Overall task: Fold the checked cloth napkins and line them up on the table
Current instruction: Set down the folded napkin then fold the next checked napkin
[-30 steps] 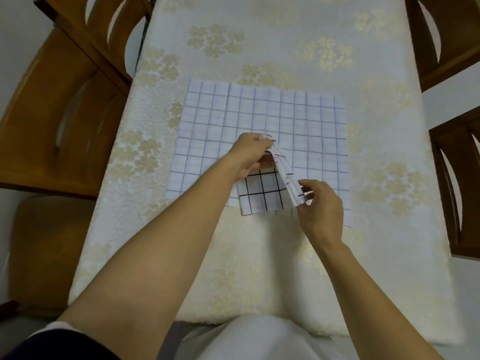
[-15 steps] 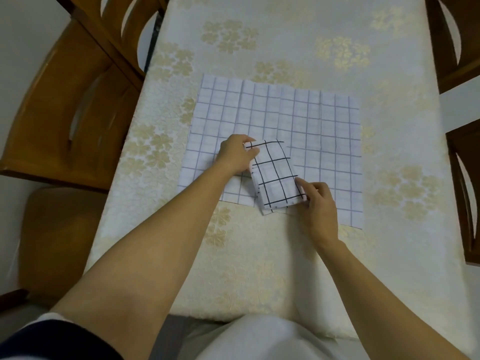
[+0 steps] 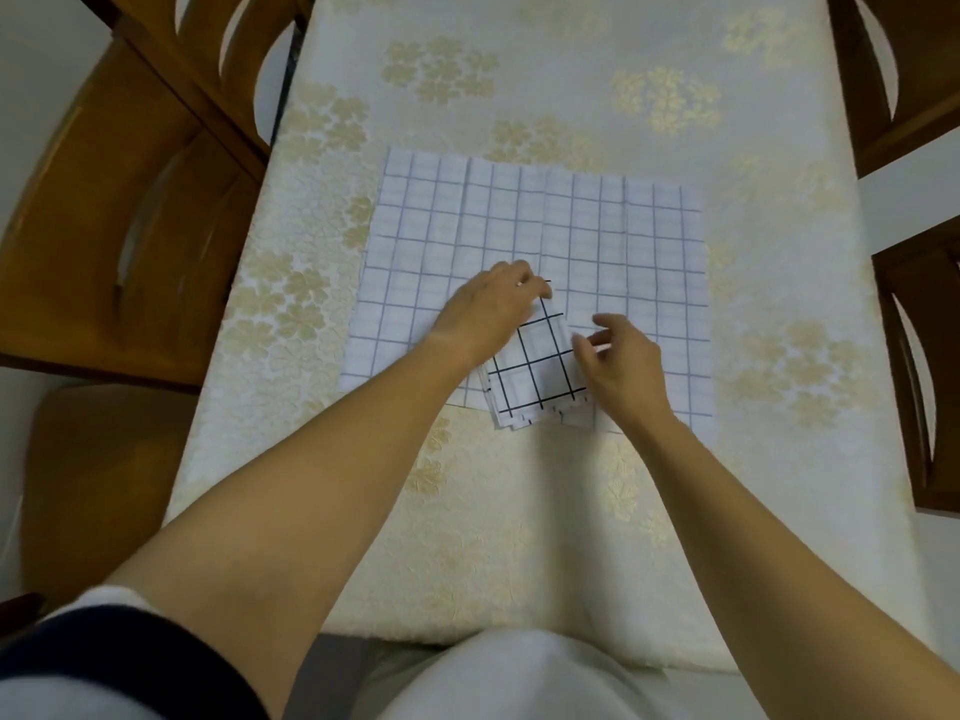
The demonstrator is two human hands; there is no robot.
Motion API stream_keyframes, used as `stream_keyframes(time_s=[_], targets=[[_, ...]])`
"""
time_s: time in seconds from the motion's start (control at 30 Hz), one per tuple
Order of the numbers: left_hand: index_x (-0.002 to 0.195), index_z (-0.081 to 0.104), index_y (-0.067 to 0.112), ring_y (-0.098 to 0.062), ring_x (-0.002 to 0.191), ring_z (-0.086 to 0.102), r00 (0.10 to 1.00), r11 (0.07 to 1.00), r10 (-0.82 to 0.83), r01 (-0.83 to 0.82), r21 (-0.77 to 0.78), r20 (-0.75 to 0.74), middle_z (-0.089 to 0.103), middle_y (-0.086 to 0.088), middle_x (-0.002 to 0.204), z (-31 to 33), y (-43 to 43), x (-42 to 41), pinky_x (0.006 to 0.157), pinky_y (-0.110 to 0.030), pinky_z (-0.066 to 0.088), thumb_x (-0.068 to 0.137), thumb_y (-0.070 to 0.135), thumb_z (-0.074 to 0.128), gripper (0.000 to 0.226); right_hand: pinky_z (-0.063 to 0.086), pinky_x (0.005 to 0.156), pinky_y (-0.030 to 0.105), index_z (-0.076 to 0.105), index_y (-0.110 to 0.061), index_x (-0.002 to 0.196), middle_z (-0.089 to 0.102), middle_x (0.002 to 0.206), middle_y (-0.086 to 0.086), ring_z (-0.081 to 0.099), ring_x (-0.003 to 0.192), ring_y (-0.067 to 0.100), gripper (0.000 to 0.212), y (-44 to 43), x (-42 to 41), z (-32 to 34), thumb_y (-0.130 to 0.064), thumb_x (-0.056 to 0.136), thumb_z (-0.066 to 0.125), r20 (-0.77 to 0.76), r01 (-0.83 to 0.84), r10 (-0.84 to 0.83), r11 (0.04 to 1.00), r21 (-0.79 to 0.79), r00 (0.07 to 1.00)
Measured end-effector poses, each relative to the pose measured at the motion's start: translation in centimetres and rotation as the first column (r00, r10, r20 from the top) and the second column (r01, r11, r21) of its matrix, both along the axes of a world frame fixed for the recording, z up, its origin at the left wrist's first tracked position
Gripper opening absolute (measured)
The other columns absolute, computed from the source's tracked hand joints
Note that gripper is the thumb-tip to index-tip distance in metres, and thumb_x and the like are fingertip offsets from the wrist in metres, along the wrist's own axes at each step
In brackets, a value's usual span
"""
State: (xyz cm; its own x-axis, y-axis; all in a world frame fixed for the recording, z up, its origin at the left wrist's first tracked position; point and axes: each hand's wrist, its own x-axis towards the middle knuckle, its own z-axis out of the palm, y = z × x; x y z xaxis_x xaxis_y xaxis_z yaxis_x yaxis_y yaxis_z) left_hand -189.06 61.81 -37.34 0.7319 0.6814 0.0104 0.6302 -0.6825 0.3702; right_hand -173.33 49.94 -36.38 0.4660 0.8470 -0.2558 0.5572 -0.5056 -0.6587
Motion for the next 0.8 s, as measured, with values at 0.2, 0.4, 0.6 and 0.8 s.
stream_keyframes(time_s=[0.2,0.4,0.6,0.8], targets=[[0.137,0.053,0.022,-0.022,0.119,0.051,0.991,0.970,-0.029,-0.003,-0.244,-0.128,0.050,-0.004,0.127,-0.6,1.4,1.1,0.090,-0.036,0.049,0.097,0.012,0.066,0.043,0.049,0.071,0.032,0.061,-0.013,0.111,0.067,0.095,0.004,0.063,0.087,0.022,0.029,3.4,0.0,-1.5,-0.036,0.094,0.067,0.035,-0.084,0.093,0.972,-0.217,0.995],[0.149,0.042,0.033,-0.026,0.142,0.035,0.974,0.990,-0.138,0.135,-0.028,-0.179,0.033,-0.004,0.157,2.5,2.7,2.2,0.112,-0.041,0.035,0.092,0.025,0.074,0.066,0.040,0.057,0.021,0.065,-0.013,0.092,0.064,0.080,-0.003,0.056,0.071,0.011,0.017,3.5,1.5,0.2,-0.030,0.092,0.070,-0.002,-0.213,0.217,0.958,-0.194,0.976],[0.109,0.068,0.026,-0.017,0.098,0.058,0.985,0.925,-0.107,0.048,-0.376,-0.138,0.058,0.011,0.098,5.8,4.5,1.1,0.076,-0.032,0.044,0.095,0.037,0.070,0.018,0.053,0.064,0.039,0.073,-0.024,0.091,0.073,0.079,0.005,0.066,0.073,0.025,0.011,2.7,3.8,3.0,-0.035,0.094,0.069,-0.096,-0.361,0.352,0.928,-0.090,0.931],[0.104,0.072,0.021,-0.013,0.066,0.057,0.944,0.731,0.304,-0.147,-0.666,0.126,0.060,-0.001,0.072,3.4,3.4,-1.3,0.065,-0.035,0.055,0.096,0.035,0.069,0.016,0.049,0.058,0.021,0.076,-0.010,0.095,0.065,0.072,0.002,0.056,0.061,0.005,0.023,1.6,6.6,3.2,-0.032,0.088,0.078,-0.321,-0.131,0.129,0.991,0.014,0.938]])
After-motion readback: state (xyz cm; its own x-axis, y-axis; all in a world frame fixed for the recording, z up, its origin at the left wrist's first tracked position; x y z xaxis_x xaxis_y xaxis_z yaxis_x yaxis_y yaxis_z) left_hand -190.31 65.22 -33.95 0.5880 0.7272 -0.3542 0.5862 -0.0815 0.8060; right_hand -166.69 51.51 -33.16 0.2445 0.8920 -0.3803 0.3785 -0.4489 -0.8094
